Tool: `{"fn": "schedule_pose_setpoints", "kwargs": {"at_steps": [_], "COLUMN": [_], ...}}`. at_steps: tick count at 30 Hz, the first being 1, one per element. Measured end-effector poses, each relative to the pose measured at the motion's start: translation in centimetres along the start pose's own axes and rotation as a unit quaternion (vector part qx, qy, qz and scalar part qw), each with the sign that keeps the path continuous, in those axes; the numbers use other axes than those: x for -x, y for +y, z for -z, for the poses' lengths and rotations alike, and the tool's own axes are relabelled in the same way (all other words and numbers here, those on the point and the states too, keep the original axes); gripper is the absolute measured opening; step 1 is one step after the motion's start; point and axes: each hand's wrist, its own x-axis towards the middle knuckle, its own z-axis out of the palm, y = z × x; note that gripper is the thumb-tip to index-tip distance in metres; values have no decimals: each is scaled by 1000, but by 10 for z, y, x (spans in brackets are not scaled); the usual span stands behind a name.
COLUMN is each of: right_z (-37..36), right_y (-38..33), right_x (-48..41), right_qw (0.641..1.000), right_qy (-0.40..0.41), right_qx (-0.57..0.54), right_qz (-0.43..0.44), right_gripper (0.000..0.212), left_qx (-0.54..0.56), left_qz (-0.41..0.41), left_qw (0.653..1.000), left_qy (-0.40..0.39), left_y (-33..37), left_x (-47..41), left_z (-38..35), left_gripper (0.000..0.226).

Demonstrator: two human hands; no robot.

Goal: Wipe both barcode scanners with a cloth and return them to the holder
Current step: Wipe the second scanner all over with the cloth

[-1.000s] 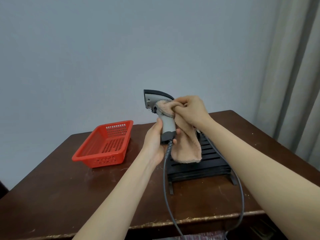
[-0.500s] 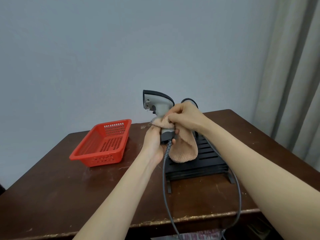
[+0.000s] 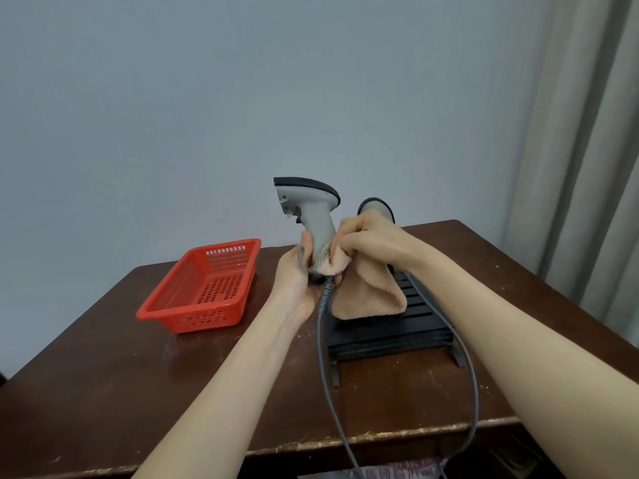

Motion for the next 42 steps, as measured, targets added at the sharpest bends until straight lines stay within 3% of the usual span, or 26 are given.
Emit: {"fn": "schedule_pose_setpoints", "kwargs": {"at_steps": [2,7,11,17,24,26,29,31,34,38,42], "right_z": [0,2,0,-11,-10,-11,-7,-4,-6,-8,-6], "right_y": [2,10,5,-3,-8,-10,-11,-10,-10,-12,-13], "right_x": [-1,-17,-23,-20,4,1,-12,-18,-14,0,6], "right_qw": [999,961,945,979,997,998,981,973,988,997,999], "right_qy": [24,267,311,198,16,29,185,224,143,46,-31], "right_qx": [-35,-77,-93,-28,-53,-37,-23,-14,-3,-25,9], "right_qz": [-4,0,23,41,49,42,50,52,49,50,19], "right_gripper": [16,16,19,33,26,22,24,26,27,20,17], "left_qx": [11,65,118,87,87,83,100,105,90,84,105], "left_qz": [3,51,91,77,52,49,60,60,37,22,30], "left_qw": [1000,996,989,993,994,994,993,993,995,996,994], "left_qy": [3,-33,-25,25,41,42,21,9,13,12,7], "left_y": [2,7,9,4,8,3,-3,-5,-7,-8,-8], "left_x": [0,4,3,6,-2,-1,3,5,4,3,5], "left_z": [2,6,7,-6,6,6,2,-1,-3,0,0], "left_gripper": [41,42,41,39,35,32,40,49,50,33,50]}}
